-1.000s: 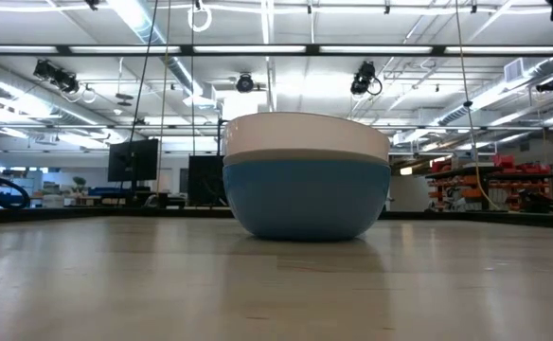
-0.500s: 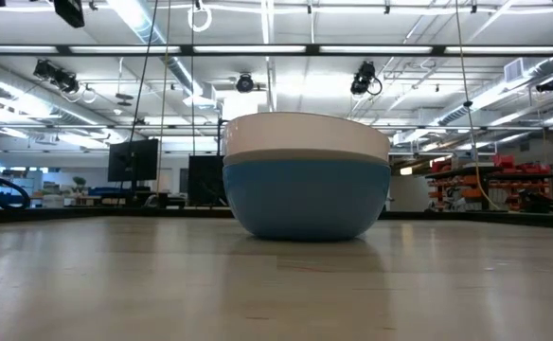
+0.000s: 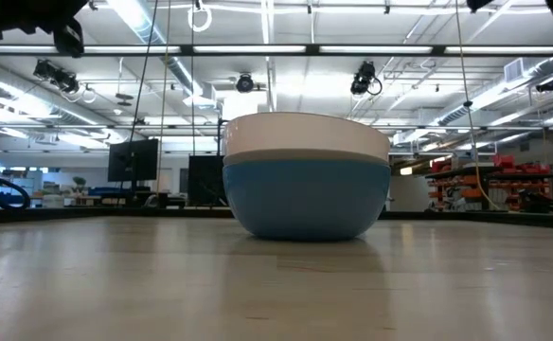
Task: Nest bowls inside each other
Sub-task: Return to Home Position
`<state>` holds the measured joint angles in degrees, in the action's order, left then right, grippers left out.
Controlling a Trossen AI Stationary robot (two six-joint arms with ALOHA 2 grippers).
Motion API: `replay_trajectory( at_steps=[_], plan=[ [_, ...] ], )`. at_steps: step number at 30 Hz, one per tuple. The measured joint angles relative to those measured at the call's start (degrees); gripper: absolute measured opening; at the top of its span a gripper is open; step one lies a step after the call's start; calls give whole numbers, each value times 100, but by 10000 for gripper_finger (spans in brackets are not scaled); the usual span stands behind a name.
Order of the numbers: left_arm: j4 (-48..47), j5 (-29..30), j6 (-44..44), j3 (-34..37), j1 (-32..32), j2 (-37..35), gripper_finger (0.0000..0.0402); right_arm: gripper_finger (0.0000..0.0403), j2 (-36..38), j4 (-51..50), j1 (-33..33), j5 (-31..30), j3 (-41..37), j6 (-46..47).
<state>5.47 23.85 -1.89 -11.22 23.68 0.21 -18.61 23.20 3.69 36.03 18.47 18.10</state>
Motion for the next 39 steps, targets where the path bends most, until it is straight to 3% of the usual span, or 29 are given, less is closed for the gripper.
replay_trajectory(
  at_steps=[5, 12, 19, 31, 39],
  plan=[
    [289, -199, -26, 262, 0, 2, 25, 13, 0, 1126, -51, 29, -641, 283],
    [269, -642, -31, 399, 0, 2, 29, 13, -2, 1389, -51, 48, -1128, 447],
    [277, -768, -13, 727, 0, 4, 39, 13, -2, 2330, -51, 50, -1745, 596],
    [-186, -879, 117, 802, 0, 6, 29, 13, -15, 1666, -51, 408, -1804, 587],
    [-225, -875, 122, 802, 0, 8, 36, 13, -15, 1387, -51, 302, -1804, 384]
  ],
)
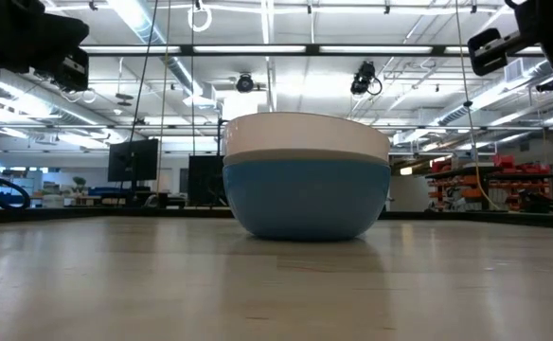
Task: Nest bowls inside each other
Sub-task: Return to Home Position
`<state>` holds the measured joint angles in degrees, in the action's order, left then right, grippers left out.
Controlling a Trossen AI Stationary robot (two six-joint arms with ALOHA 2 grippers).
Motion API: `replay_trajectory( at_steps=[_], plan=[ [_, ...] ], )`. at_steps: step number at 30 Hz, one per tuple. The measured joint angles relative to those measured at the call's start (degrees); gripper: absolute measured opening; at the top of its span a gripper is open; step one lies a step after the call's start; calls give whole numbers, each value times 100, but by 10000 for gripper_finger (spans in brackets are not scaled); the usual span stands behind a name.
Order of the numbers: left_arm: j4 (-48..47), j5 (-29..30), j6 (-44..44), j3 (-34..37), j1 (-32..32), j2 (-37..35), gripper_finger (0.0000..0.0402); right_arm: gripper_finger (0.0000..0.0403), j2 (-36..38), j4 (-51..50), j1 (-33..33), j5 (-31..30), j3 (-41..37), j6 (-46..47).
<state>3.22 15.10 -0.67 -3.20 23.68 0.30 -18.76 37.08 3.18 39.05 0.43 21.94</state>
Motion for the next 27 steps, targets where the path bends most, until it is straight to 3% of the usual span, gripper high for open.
replay_trajectory(
  at_steps=[14, 27],
  plan=[
    [415, 9, -162, 215, 2, 2, 27, 13, 0, -129, 0, 72, 2, -200],
    [39, 201, -458, 267, -28, 121, 39, 13, -12, -1250, 0, 234, 9, -932]
  ],
)
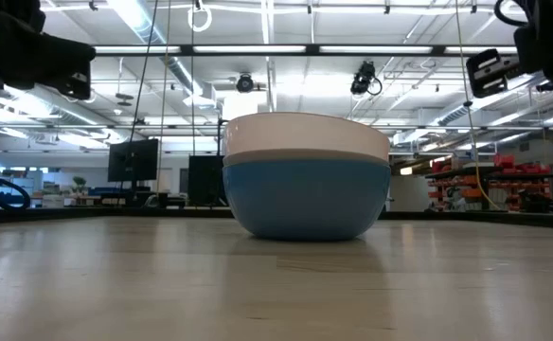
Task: Nest bowls inside each other
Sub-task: Return to Home Position
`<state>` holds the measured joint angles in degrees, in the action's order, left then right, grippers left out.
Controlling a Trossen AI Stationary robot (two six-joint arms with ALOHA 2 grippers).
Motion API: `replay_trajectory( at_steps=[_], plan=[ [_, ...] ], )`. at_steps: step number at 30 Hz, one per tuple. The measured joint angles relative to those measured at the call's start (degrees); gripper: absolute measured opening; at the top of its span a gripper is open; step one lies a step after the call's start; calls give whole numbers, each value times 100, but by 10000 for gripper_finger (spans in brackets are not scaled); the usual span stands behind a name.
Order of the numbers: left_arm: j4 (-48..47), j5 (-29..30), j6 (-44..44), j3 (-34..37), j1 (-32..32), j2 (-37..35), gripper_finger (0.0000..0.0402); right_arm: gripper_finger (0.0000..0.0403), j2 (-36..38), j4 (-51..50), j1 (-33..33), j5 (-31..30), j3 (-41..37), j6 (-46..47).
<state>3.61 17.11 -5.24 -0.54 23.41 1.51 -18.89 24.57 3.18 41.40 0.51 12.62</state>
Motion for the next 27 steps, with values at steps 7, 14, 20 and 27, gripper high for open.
replay_trajectory(
  at_steps=[7, 14, 20, 27],
  plan=[
    [-35, 66, -294, 2, -174, 36, 33, 13, -3, -728, 7, 3, 0, -788],
    [-60, 79, -292, 4, -442, 36, 23, 13, -3, -834, 9, -88, 0, -1127],
    [-67, 82, -1, 7, -624, 38, 29, 13, -2, -217, 321, -52, 0, -895],
    [-73, 82, -36, 7, -637, 40, 38, 13, -1, 438, 733, 77, 0, -638]
  ],
)
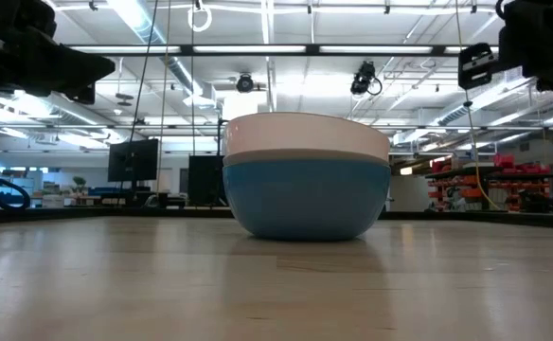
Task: Nest bowls inside each other
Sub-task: Return to Home Position
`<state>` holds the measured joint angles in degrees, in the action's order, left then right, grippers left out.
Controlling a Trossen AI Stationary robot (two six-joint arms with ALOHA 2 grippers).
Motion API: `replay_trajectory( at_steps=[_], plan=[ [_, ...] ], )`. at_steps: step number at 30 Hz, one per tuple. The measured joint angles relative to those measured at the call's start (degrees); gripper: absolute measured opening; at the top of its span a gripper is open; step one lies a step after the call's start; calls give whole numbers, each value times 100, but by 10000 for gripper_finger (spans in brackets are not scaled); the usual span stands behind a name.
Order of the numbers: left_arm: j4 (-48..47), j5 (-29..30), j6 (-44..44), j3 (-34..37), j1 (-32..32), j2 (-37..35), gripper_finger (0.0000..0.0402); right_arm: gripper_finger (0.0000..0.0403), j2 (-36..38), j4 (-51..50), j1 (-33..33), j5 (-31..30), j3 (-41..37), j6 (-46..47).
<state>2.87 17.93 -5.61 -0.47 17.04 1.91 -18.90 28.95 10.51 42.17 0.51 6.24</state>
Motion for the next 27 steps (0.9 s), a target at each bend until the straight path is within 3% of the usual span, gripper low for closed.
replay_trajectory(
  at_steps=[13, 27],
  plan=[
    [-4, 0, -20, 2, 0, 2, 24, 13, 75, 1028, 422, 577, -2, 322],
    [-8, -1, -10, 4, 0, 2, 39, 13, 1406, 903, 526, 808, -2, 775]
  ],
)
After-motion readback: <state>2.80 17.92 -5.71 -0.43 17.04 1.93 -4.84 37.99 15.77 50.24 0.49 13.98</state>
